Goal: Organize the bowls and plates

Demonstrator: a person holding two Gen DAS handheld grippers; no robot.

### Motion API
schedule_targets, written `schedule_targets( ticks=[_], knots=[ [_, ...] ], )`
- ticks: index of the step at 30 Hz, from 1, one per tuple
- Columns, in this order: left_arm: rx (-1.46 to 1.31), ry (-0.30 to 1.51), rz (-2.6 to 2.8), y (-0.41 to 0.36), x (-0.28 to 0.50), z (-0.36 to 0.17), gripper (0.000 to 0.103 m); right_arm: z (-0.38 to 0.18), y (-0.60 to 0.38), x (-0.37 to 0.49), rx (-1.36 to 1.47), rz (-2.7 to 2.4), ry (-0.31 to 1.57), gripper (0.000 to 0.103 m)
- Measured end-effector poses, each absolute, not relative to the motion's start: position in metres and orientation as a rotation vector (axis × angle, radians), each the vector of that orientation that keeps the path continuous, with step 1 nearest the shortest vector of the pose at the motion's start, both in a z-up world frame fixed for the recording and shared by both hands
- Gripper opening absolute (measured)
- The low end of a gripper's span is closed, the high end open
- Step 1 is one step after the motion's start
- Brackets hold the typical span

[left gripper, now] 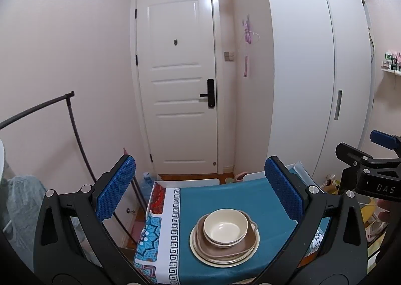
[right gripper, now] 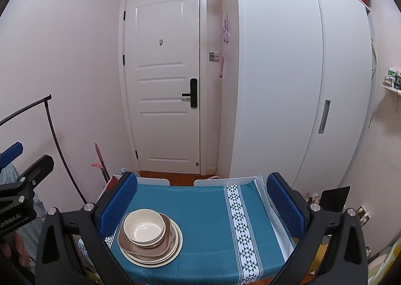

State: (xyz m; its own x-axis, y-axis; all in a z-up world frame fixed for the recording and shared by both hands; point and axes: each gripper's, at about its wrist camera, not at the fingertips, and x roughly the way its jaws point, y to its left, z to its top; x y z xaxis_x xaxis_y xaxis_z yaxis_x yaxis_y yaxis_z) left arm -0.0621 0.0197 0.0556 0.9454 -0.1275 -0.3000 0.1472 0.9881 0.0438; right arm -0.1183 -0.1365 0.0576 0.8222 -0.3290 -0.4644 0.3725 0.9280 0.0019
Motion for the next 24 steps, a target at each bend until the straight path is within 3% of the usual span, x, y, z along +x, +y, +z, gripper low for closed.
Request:
schedule_targets(
  ticks=[24],
  knots=[
    [0.044,0.318,-0.109,0.017,-0.054,0.06,0.103,0.057,-0.143,-0.104,0.103,-0.372,0.489,0.103]
  ],
)
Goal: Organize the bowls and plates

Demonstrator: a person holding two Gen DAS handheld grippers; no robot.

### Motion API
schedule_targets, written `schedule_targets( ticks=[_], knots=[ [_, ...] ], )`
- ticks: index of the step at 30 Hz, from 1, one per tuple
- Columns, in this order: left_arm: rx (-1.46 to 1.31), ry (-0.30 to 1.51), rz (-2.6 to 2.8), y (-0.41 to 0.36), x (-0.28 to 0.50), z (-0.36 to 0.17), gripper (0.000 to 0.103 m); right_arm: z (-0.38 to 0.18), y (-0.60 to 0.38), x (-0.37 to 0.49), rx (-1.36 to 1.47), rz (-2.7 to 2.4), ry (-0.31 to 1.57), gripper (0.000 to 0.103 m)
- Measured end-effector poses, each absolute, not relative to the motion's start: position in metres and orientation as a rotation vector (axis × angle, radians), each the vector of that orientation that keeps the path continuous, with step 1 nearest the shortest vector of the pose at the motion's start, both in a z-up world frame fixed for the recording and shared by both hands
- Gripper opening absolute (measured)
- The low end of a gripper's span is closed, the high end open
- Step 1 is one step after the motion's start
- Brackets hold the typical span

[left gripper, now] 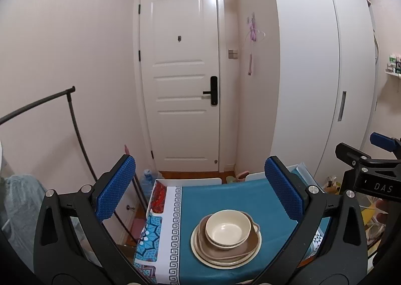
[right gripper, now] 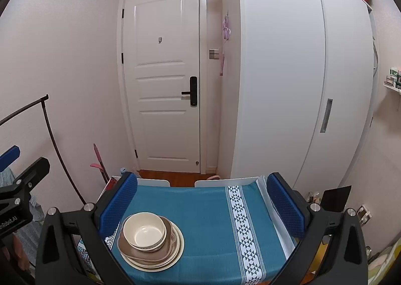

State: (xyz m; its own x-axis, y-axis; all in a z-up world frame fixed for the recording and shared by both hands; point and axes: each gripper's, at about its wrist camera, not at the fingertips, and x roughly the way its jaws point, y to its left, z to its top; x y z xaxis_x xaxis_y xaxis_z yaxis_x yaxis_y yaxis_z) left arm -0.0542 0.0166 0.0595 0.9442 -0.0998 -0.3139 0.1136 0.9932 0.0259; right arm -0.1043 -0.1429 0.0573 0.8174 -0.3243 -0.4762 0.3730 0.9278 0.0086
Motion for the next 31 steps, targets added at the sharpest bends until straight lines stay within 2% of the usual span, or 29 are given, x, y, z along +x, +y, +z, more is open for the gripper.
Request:
schedule_targets(
  ticks=[17,31],
  knots=[
    [0.06,0.324,-0.081,0.021,-0.046,0.06,0.103,0.055,-0.143,-0.095,0.101,-0.368,0.496,0.103],
    [0.027,0.36,-0.071,0.043,0.002,0.05,0.103,0.048,-0.147,-0.049,0.1,-0.354,0.544,0.103]
  ],
)
